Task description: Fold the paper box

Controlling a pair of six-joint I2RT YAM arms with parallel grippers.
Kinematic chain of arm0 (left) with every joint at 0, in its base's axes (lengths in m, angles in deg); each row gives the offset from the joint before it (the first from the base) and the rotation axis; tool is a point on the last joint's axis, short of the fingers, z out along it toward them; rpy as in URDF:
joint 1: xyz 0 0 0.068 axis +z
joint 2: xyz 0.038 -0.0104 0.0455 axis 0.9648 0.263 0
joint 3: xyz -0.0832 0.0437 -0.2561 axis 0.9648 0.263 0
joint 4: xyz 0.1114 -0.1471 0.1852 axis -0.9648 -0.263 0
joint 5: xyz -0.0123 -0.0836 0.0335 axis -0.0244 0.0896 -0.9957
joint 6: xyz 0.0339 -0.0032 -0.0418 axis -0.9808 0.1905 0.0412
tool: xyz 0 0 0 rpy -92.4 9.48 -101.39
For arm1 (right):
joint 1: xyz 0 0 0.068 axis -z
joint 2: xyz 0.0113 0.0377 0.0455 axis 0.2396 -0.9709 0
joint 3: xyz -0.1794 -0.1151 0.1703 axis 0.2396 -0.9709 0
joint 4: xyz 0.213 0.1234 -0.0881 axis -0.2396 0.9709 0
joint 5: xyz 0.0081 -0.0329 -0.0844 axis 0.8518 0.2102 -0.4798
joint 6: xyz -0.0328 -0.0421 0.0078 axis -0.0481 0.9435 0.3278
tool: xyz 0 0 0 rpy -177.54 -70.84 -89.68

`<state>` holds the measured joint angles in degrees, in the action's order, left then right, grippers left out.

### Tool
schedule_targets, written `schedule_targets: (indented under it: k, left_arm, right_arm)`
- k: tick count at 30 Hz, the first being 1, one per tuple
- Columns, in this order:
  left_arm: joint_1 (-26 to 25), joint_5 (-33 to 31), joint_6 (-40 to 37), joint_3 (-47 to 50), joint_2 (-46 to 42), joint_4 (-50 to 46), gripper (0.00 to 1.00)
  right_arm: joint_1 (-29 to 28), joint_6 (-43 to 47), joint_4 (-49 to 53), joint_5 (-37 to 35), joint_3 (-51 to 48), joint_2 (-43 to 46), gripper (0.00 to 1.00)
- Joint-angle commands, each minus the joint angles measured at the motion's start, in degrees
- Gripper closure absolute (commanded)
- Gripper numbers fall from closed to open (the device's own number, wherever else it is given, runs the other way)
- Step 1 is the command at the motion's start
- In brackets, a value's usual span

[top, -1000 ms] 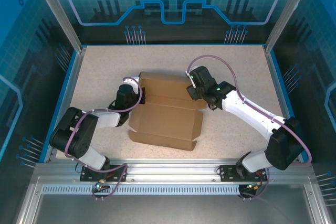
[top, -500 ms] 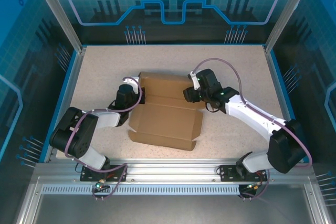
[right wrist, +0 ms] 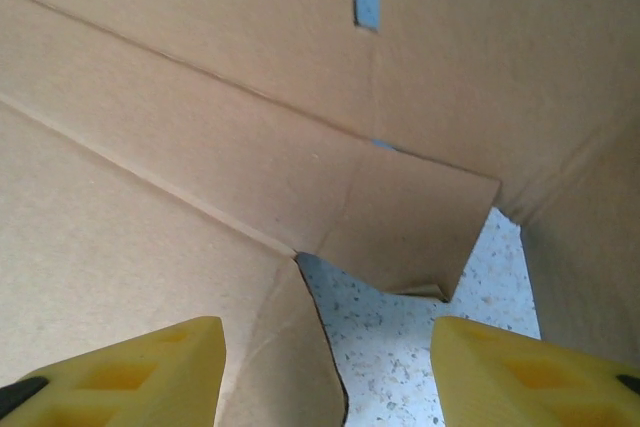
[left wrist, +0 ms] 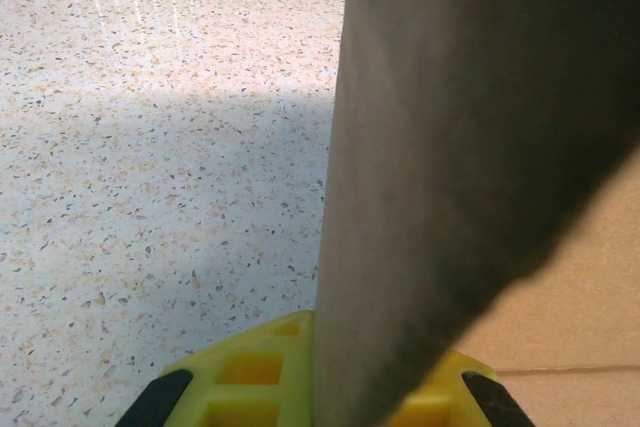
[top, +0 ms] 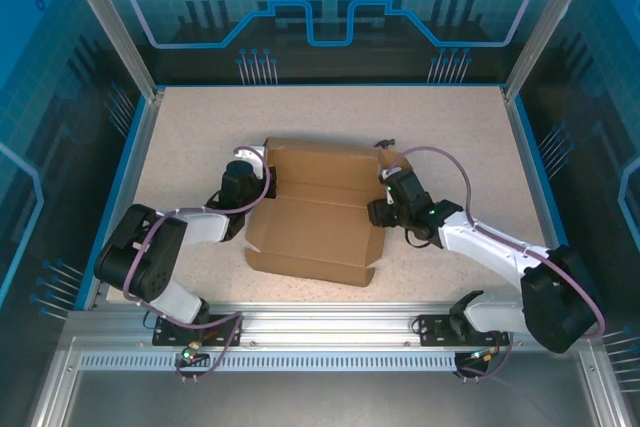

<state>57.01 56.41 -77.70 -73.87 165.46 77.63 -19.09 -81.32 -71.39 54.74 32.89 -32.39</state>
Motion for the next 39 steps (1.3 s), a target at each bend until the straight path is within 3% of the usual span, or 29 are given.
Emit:
schedule_targets:
  k: [1,15,23,39]
  left_arm:
    - [-0.02,1.0,1.88,-1.02,-1.77,1.81,1.0]
    - [-0.02,1.31,2.02,-1.14,-1.64,2.03,1.0]
    - [-0.01,1.33,1.9,-1.14,-1.57,2.09,1.0]
    - [0.03,1.51,1.82,-1.32,-1.3,2.11,1.0]
  right_arm:
    - [-0.27,-4.01,-6.26,-3.01,-0.79,-0.99,0.42]
    - [1.13,-6.61,-8.94,-9.11,-0.53,-5.83,0.35]
    - [1.69,-7.35,-12.64,-6.41,-0.86,-7.86,0.31]
    - [2.98,-5.78,-17.83,1.91,-1.63,-4.76,0.34]
